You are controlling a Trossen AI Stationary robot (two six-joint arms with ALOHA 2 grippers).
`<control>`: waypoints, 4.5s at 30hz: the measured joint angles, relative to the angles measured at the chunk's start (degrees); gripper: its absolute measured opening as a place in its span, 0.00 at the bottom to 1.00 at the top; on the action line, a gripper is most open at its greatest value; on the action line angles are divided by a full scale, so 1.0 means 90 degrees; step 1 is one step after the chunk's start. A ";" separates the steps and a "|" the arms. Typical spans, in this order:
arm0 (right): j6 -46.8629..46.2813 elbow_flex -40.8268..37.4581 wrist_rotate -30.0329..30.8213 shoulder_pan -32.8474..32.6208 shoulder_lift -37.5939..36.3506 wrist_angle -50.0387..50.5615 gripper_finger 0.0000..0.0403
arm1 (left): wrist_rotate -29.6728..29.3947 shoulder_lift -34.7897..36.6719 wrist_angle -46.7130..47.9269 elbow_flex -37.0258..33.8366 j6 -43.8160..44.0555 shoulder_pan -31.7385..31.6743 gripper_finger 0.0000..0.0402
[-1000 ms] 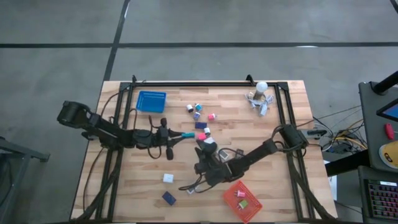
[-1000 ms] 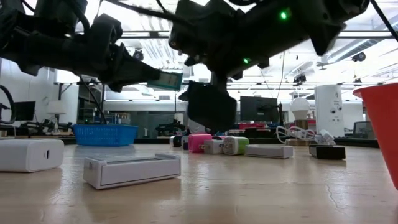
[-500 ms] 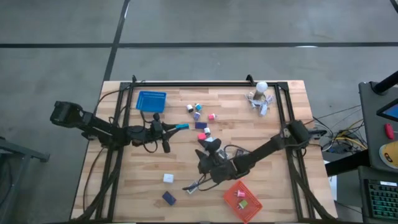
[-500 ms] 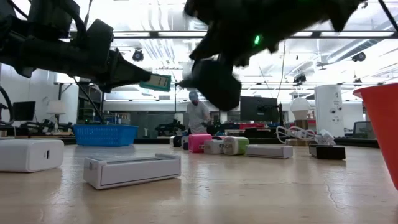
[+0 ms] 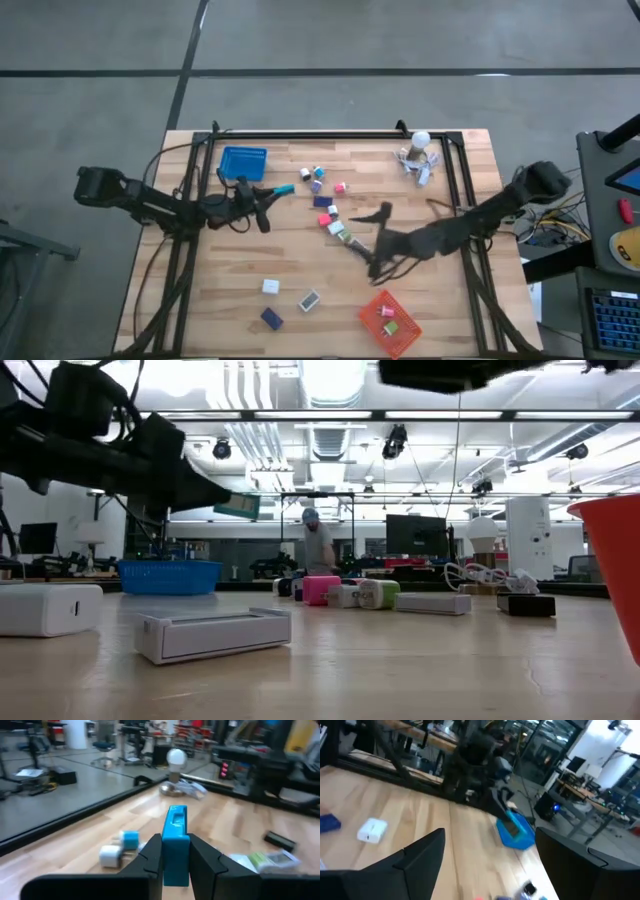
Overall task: Pick & Place Office items
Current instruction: Put the blue digital clock into the blue bin
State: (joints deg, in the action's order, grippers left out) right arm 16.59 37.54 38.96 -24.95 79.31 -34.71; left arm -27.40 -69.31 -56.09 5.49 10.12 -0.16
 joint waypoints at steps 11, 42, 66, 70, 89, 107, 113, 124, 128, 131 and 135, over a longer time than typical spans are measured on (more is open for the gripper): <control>-0.0517 -0.2329 0.0069 -0.0294 -0.1307 -0.2051 0.70 | -0.0266 0.0460 -0.0041 -0.0153 0.0398 -0.1305 0.15; -0.0209 -0.1623 0.0190 -0.0323 -0.1305 -0.1272 0.70 | -0.1666 0.0555 0.6995 0.2392 0.0674 -0.2620 0.15; -0.0241 -0.1623 0.0338 -0.0323 -0.1305 -0.1267 0.70 | -0.0881 0.0553 0.8074 0.2500 0.0834 -0.3223 0.15; -0.0227 -0.1623 0.0338 -0.0323 -0.1305 -0.1267 0.70 | -0.0801 0.0553 0.8072 0.2500 0.0758 -0.3232 0.15; -0.0134 -0.1623 0.0341 -0.0323 -0.1314 -0.1279 0.70 | 0.0920 -0.0631 0.9642 0.3917 -0.0704 -0.4253 0.15; -0.0130 -0.1623 0.0341 -0.0323 -0.1314 -0.1261 0.70 | 0.1145 -0.2845 1.1067 0.5795 -0.1587 -0.4535 0.15; -0.0130 -0.1623 0.0341 -0.0323 -0.1314 -0.1261 0.70 | 0.1266 -0.2782 1.1121 0.5807 -0.1629 -0.4548 0.15; -0.0130 -0.1623 0.0341 -0.0323 -0.1314 -0.1262 0.70 | 0.1335 -0.2774 1.1171 0.5822 -0.1714 -0.4580 0.15; -0.0130 -0.1623 0.0341 -0.0323 -0.1314 -0.1262 0.70 | 0.1342 -0.2755 1.1171 0.5823 -0.1691 -0.4610 0.18; -0.0130 -0.1623 0.0341 -0.0323 -0.1314 -0.1262 0.70 | 0.1451 -0.2742 1.1226 0.5833 -0.1674 -0.4620 0.28; -0.0130 -0.1623 0.0341 -0.0323 -0.1314 -0.1262 0.70 | 0.1639 -0.2718 1.1256 0.5923 -0.1717 -0.4625 0.35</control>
State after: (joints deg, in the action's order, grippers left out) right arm 15.42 22.94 42.02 -27.86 67.48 -46.06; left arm -12.65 -93.78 45.22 58.79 -5.33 -41.78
